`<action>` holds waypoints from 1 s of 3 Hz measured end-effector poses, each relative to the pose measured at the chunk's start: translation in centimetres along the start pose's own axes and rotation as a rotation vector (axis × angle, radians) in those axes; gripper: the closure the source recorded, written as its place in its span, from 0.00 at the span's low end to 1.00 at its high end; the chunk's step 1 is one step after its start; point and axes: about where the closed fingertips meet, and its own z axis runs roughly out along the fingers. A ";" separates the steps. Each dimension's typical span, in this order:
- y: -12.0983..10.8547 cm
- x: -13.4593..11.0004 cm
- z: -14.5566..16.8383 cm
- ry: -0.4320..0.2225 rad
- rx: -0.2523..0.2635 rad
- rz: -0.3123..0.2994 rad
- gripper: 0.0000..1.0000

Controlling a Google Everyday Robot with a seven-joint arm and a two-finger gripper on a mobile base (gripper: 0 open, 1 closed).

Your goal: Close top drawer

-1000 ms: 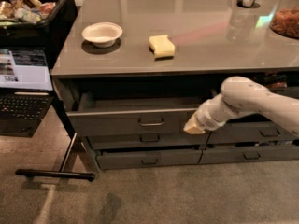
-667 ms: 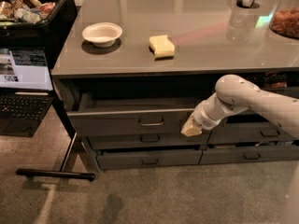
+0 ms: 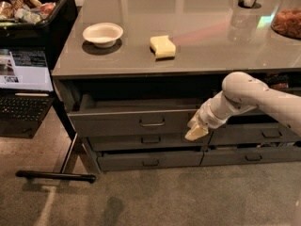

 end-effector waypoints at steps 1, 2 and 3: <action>0.0 0.1 -1.0 0.010 0.047 0.022 0.00; 0.2 0.2 -1.1 0.013 0.055 0.031 0.00; 0.3 0.2 -1.1 0.013 0.055 0.031 0.00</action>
Offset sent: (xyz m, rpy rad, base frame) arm -0.0020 -0.0136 0.0156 -0.0356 -0.0507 -0.1210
